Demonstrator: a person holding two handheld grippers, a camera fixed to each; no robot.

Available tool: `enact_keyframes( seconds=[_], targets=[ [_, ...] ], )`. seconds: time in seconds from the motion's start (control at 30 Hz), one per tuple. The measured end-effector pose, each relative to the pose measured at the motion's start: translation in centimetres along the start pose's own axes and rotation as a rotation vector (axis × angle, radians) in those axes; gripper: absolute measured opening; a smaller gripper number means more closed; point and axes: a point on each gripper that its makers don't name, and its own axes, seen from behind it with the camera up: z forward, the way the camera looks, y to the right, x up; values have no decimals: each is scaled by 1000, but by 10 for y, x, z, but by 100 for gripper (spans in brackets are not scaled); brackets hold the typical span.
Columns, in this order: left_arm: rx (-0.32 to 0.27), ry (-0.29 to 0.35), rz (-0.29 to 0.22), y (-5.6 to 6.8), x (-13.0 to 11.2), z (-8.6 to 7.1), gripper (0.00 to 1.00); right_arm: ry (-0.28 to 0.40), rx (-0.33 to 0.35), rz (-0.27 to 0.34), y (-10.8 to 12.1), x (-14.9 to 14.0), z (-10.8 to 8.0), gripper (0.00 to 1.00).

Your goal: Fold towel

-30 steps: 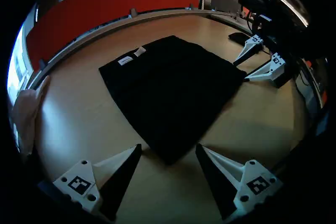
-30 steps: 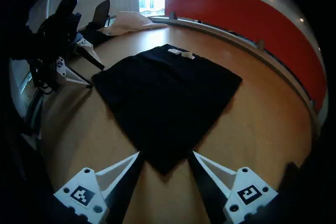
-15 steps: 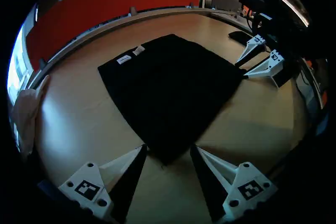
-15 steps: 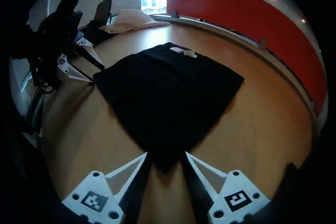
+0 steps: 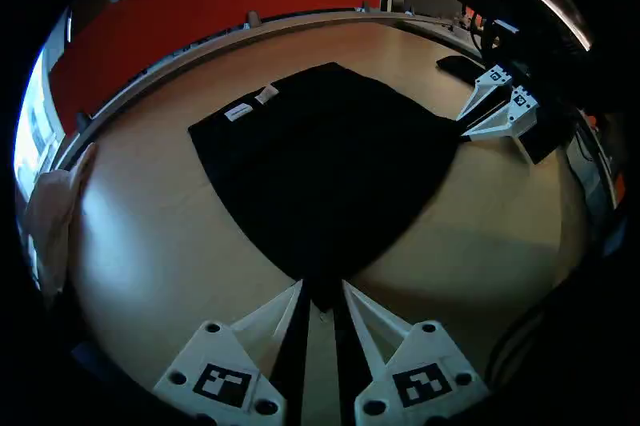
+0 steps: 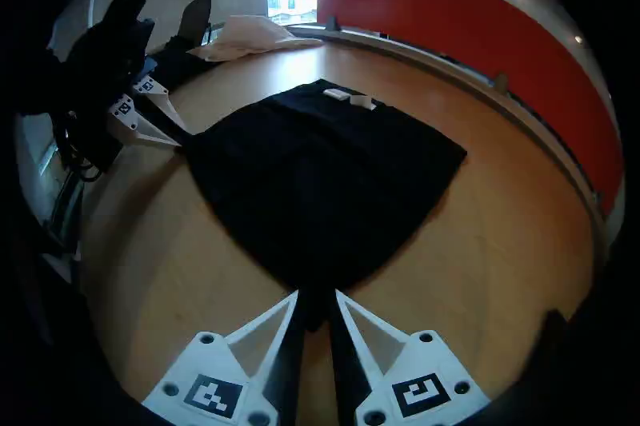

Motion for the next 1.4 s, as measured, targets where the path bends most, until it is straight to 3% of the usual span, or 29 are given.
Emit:
enact_keyframes(
  seconds=[0.27,0.57,0.97,1.4],
  targets=[
    [5,3,-26,0,3,-4,15,22,-10,1,0,7,-6,17],
    [11,32,-54,-3,19,-24,15,49,-21,-3,2,24,-19,17],
    [33,71,-54,-7,47,-55,14,97,-37,-6,1,56,-51,17],
    [13,96,-86,0,68,-90,14,119,-41,-16,-6,80,-88,17]
  ],
)
